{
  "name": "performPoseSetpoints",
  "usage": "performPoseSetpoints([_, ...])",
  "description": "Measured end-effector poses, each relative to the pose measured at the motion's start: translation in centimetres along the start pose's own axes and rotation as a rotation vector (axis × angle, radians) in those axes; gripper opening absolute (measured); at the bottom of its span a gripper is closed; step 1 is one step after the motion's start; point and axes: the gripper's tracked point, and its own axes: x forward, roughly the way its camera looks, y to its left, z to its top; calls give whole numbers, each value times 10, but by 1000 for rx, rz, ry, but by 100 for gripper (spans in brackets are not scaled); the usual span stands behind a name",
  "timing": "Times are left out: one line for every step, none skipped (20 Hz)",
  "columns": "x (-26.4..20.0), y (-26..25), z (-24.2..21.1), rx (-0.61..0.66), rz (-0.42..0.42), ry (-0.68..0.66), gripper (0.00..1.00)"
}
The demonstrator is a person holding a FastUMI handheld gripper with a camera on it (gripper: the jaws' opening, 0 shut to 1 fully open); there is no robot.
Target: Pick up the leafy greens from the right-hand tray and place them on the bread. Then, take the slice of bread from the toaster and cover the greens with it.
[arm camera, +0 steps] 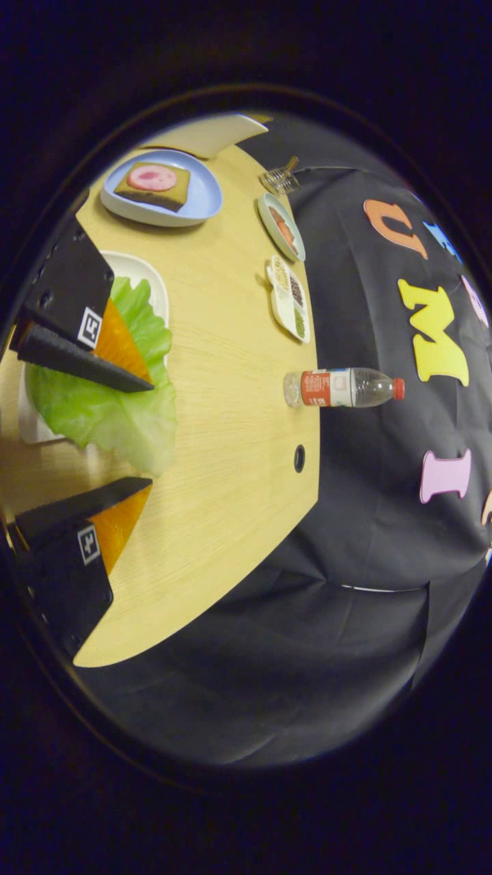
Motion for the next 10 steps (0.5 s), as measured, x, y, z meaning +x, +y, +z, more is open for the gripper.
performPoseSetpoints([-1, -5, 2, -18, -25, -3, 57])
performPoseSetpoints([-1, -5, 3, -32, -25, -4, 45])
performPoseSetpoints([0, -4, 2, -26, -19, 4, 33])
performPoseSetpoints([-2, -5, 4, -22, -21, 0, 21])
performPoseSetpoints([-6, -6, 4, -14, -18, -3, 20])
performPoseSetpoints([-11, -8, 6, -18, -23, -11, 11])
performPoseSetpoints([-15, -14, 9, -15, -47, -22, 11])
performPoseSetpoints([-19, -14, 14, -13, -45, -38, 1])
performPoseSetpoints([-26, -16, 19, -15, -59, -51, 1])
performPoseSetpoints([-34, -17, 25, -24, -58, -69, 1])
